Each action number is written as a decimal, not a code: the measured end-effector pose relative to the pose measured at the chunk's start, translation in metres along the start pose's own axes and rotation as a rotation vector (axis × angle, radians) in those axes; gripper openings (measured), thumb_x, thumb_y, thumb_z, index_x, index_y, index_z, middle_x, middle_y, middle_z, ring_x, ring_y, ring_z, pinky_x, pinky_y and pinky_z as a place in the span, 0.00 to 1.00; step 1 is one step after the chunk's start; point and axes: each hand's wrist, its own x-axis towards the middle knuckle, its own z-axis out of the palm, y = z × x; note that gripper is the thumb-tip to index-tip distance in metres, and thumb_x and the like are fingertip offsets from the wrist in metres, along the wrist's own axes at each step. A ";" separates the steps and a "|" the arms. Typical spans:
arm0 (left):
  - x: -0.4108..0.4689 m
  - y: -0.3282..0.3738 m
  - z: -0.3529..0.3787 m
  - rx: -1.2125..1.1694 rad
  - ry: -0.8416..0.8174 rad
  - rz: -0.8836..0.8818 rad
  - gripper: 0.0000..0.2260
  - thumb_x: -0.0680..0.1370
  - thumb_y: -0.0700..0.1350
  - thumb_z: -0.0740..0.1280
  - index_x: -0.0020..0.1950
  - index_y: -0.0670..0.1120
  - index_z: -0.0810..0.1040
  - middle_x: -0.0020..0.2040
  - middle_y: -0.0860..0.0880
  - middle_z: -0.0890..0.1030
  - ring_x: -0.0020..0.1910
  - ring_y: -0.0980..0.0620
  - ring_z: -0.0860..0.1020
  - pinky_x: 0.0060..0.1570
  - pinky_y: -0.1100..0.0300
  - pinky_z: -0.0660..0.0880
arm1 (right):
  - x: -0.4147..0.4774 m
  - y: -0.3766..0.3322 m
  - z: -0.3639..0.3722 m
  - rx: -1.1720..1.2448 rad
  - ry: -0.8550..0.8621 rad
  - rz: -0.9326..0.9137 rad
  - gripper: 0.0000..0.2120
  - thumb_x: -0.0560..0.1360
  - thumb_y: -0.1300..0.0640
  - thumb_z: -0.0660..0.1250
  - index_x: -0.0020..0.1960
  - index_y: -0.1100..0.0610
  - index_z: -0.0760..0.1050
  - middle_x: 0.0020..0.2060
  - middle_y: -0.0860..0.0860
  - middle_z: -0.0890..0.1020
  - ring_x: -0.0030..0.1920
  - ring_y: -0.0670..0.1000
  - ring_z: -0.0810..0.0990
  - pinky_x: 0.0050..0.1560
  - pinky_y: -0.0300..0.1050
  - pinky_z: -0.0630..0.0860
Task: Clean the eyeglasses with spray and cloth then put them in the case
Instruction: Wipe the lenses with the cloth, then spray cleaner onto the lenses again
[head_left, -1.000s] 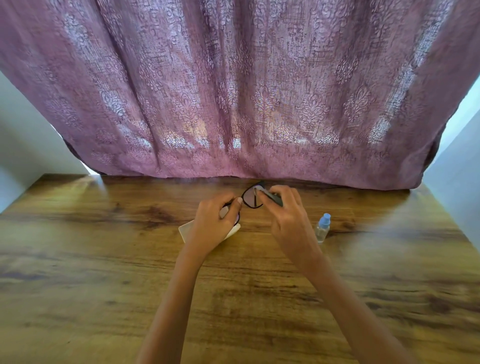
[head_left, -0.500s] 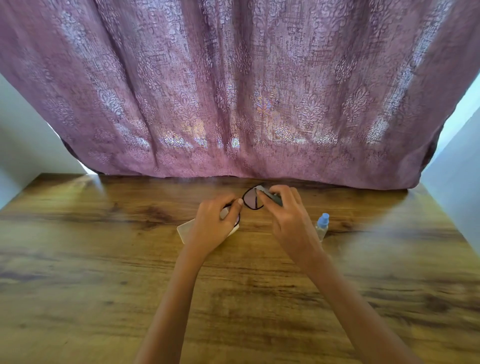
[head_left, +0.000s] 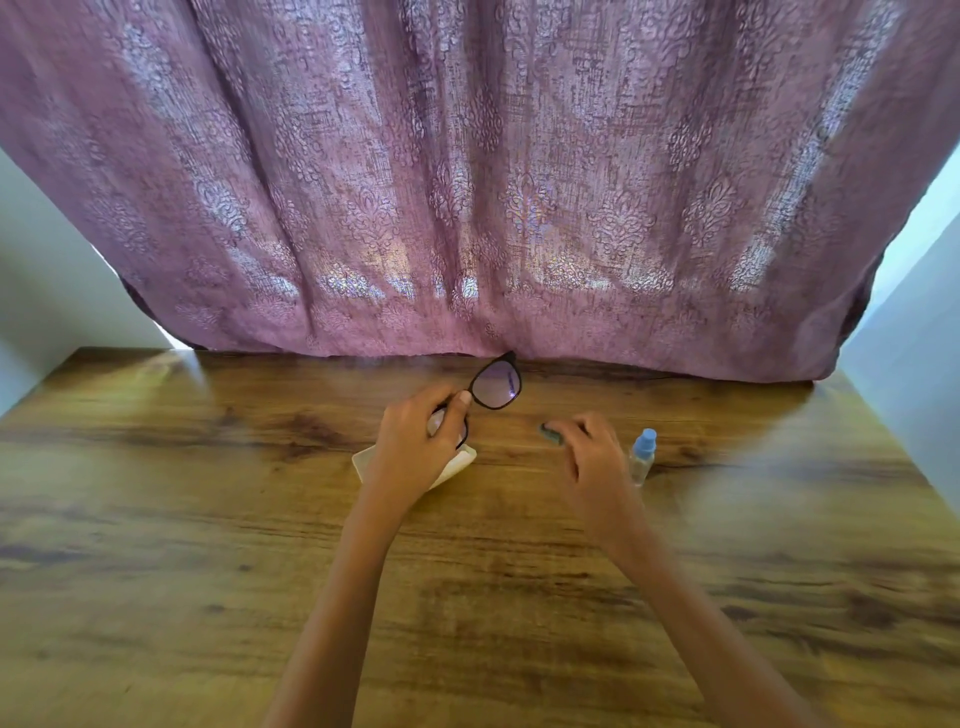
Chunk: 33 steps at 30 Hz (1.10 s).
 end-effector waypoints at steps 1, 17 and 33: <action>0.000 0.002 0.000 -0.005 -0.001 -0.004 0.19 0.77 0.55 0.57 0.38 0.42 0.76 0.33 0.47 0.78 0.34 0.48 0.76 0.37 0.45 0.73 | -0.005 0.004 0.005 -0.005 -0.047 0.020 0.15 0.74 0.70 0.64 0.59 0.62 0.77 0.49 0.55 0.77 0.50 0.52 0.76 0.51 0.35 0.66; -0.006 0.005 0.004 -0.079 -0.053 -0.045 0.09 0.79 0.44 0.62 0.39 0.46 0.77 0.33 0.53 0.78 0.35 0.56 0.76 0.37 0.66 0.69 | 0.023 -0.031 -0.026 1.012 -0.234 0.652 0.15 0.77 0.49 0.63 0.54 0.58 0.80 0.47 0.51 0.83 0.47 0.49 0.81 0.48 0.42 0.76; -0.005 0.013 0.003 0.149 0.067 -0.021 0.13 0.76 0.48 0.68 0.60 0.49 0.79 0.52 0.51 0.80 0.48 0.54 0.79 0.45 0.60 0.75 | 0.065 -0.057 -0.029 1.205 -0.298 0.608 0.06 0.72 0.60 0.71 0.47 0.61 0.80 0.41 0.57 0.85 0.41 0.52 0.83 0.41 0.40 0.77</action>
